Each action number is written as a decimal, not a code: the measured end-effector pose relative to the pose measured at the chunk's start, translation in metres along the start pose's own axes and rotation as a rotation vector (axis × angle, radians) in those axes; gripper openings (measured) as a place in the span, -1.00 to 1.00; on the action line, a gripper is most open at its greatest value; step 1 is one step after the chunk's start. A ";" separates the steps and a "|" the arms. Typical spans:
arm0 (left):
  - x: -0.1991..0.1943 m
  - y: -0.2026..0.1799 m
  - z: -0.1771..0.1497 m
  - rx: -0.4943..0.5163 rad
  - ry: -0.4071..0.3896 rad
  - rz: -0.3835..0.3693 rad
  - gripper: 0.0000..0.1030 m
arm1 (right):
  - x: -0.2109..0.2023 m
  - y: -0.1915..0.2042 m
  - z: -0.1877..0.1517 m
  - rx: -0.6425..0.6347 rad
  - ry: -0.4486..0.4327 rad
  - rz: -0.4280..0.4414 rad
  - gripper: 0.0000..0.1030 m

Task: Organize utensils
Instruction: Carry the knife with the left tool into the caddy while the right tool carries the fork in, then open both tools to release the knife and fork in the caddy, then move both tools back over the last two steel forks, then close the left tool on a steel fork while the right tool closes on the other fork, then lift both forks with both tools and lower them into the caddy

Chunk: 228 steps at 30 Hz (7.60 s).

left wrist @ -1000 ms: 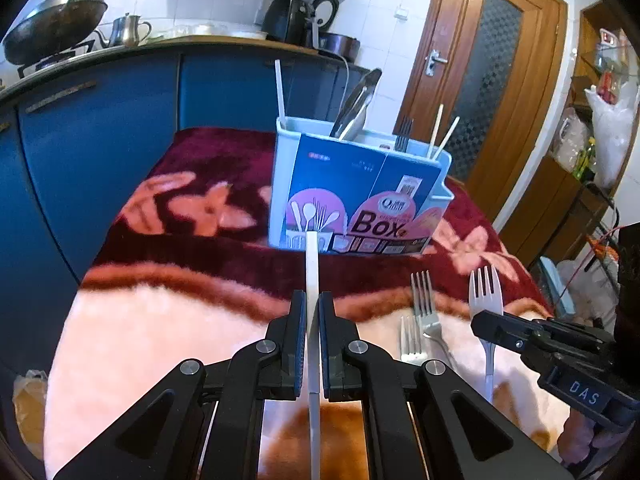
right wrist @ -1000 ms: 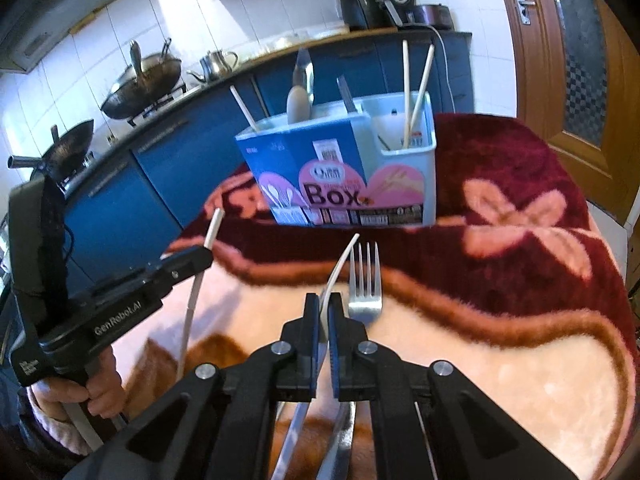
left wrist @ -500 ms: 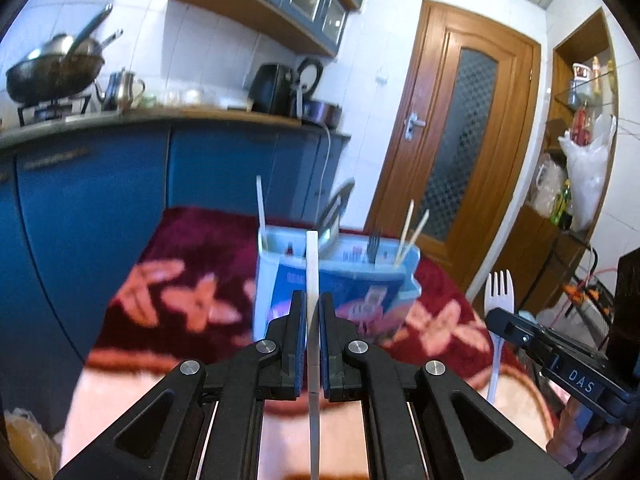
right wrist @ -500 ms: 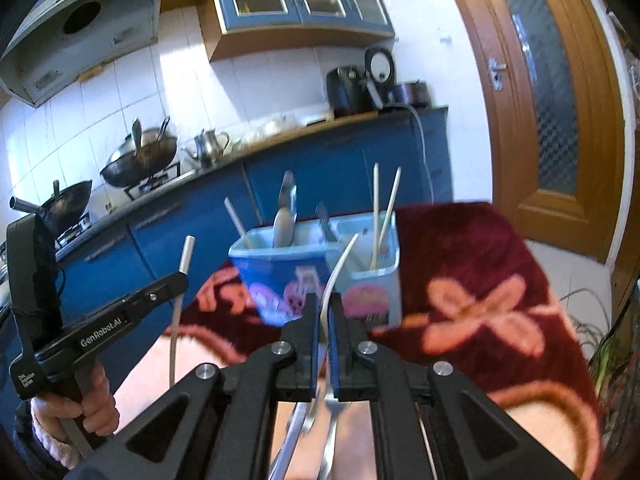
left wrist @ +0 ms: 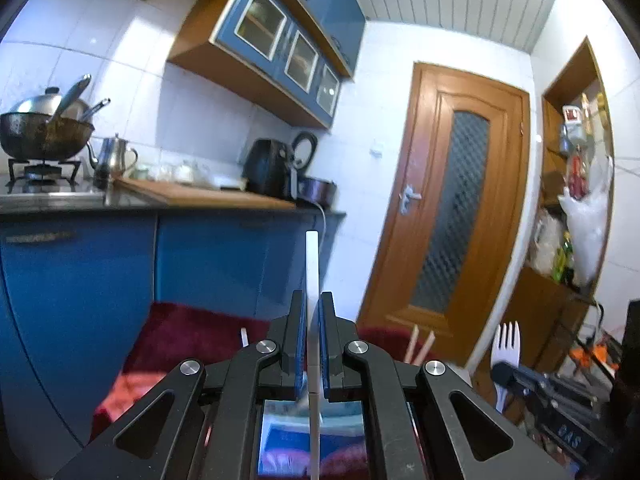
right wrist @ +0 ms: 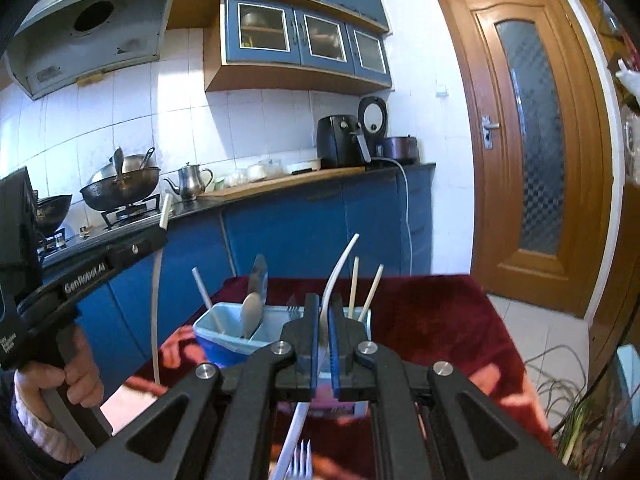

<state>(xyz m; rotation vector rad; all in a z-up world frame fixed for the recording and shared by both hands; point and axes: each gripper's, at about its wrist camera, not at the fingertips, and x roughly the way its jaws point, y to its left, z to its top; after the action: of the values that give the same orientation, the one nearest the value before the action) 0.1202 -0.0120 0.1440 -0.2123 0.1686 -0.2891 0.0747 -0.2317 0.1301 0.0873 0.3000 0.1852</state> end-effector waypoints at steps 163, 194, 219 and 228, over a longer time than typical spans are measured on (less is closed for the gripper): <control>0.000 -0.039 -0.147 0.030 0.688 -0.151 -0.99 | -0.015 -0.026 -0.108 0.087 0.404 -0.025 -0.21; -0.042 0.011 -0.083 0.065 0.361 -0.006 -1.00 | 0.059 0.002 -0.110 0.050 0.533 0.185 -0.87; -0.053 0.004 0.004 0.085 0.074 0.070 -0.99 | -0.025 0.012 -0.025 -0.052 0.056 -0.026 -0.92; -0.031 0.011 0.046 0.075 -0.027 0.151 -0.99 | -0.026 0.004 0.006 -0.058 -0.018 -0.085 -0.92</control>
<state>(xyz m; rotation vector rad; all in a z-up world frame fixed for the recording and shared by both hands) 0.1027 0.0165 0.1898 -0.1278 0.1461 -0.1424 0.0520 -0.2336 0.1439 0.0183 0.2797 0.1086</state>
